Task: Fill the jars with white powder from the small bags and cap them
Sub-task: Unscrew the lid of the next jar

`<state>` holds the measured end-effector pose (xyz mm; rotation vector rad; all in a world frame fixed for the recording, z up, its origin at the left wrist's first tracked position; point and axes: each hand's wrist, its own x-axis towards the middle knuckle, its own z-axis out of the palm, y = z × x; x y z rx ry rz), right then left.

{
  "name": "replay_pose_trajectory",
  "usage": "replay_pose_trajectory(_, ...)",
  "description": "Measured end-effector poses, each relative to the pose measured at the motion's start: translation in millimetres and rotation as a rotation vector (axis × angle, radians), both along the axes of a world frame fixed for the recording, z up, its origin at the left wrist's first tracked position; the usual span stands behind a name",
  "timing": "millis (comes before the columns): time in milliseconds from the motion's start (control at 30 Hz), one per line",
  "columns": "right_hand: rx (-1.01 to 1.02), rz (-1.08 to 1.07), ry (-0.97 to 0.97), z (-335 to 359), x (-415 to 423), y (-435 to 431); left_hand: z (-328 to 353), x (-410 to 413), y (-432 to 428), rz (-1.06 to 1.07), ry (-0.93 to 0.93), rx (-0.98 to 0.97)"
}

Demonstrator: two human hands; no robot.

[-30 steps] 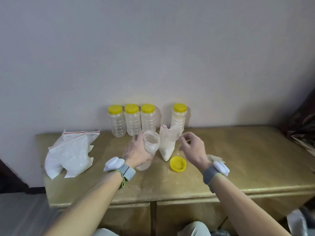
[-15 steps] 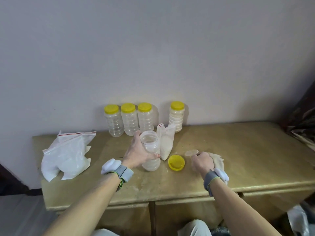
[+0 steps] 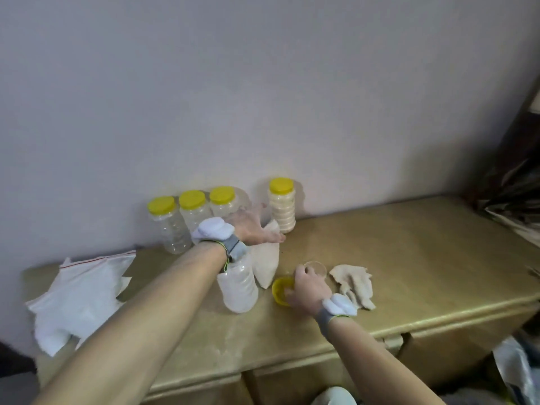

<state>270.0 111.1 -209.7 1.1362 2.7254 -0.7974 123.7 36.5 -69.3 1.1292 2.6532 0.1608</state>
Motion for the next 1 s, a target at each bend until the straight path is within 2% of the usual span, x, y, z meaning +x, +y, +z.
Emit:
replay_pose_trajectory(200, 0.095, -0.026, 0.075, -28, 3, -3, -22, -1, 41, -0.034, 0.094, -0.166)
replay_pose_trajectory(600, 0.097, 0.013, 0.112, -28, 2, 3, -34, 7, 61, 0.006, 0.242, -0.301)
replay_pose_trajectory(733, 0.089, -0.002, 0.116, -27, 2, 1, -39, 13, 64, 0.109, 0.276, -0.287)
replay_pose_trajectory(1000, -0.025, -0.048, 0.118, -19, 3, 0, -1, -3, 45, 0.022, 0.166, -0.07)
